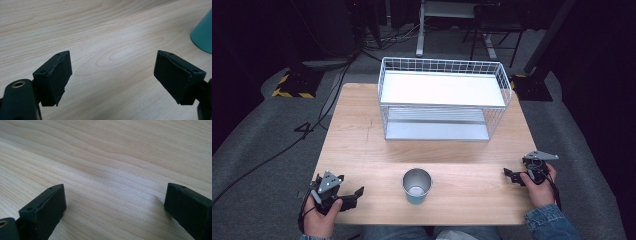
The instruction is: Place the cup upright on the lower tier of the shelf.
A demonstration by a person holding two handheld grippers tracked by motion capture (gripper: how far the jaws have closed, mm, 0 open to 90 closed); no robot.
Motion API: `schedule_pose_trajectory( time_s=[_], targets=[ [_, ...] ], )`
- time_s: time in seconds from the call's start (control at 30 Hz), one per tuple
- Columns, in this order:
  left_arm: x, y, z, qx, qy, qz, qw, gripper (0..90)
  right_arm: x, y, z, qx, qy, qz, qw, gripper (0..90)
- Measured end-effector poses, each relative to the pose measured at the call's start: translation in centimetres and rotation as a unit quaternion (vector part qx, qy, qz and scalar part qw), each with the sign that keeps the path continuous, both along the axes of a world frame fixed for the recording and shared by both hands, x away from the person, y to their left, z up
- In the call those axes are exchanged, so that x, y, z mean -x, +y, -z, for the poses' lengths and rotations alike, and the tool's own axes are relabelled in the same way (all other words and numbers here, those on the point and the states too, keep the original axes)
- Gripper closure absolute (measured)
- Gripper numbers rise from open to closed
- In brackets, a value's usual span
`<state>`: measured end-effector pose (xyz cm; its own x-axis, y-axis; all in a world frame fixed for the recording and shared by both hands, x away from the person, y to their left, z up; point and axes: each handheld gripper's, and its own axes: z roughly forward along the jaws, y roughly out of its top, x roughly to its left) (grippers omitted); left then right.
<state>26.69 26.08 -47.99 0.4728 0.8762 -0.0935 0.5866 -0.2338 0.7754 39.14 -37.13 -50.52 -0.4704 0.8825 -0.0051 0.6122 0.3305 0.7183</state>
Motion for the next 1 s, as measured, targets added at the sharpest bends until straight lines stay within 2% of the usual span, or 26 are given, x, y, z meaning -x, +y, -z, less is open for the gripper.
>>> schedule_pose_trajectory(
  time_s=[0.27,0.4,0.47,0.6,0.67,0.87,1.0],
  targets=[
    [2.7,-0.4,-0.2,0.008,-0.015,0.008,0.9998,15.6,0.0,0.1,0.0,0.001,0.001,0.004,1.0000,3.2],
    [3.3,-0.7,-0.6,0.013,-0.023,0.007,0.9996,15.5,-0.1,0.2,0.0,0.002,0.002,0.005,1.0000,1.9],
    [3.9,-1.2,-0.8,0.026,-0.029,0.012,0.9992,15.5,-0.1,0.3,0.0,0.001,0.003,0.005,1.0000,1.8],
    [4.3,-1.9,-1.1,0.032,-0.035,0.021,0.9987,15.5,-0.1,0.3,0.0,0.001,0.003,0.005,1.0000,1.8],
    [4.3,-2.2,-1.2,0.028,-0.037,0.027,0.9985,15.5,-0.1,0.3,0.0,0.001,0.003,0.005,1.0000,1.8],
    [4.7,-3.4,-1.4,0.040,-0.039,0.032,0.9979,15.5,-0.1,0.2,0.0,0.000,0.005,0.003,1.0000,1.5],
    [4.8,-4.9,-1.5,0.039,-0.044,0.054,0.9968,15.5,-0.1,0.3,0.0,0.001,0.004,0.003,1.0000,1.4]
  ],
)
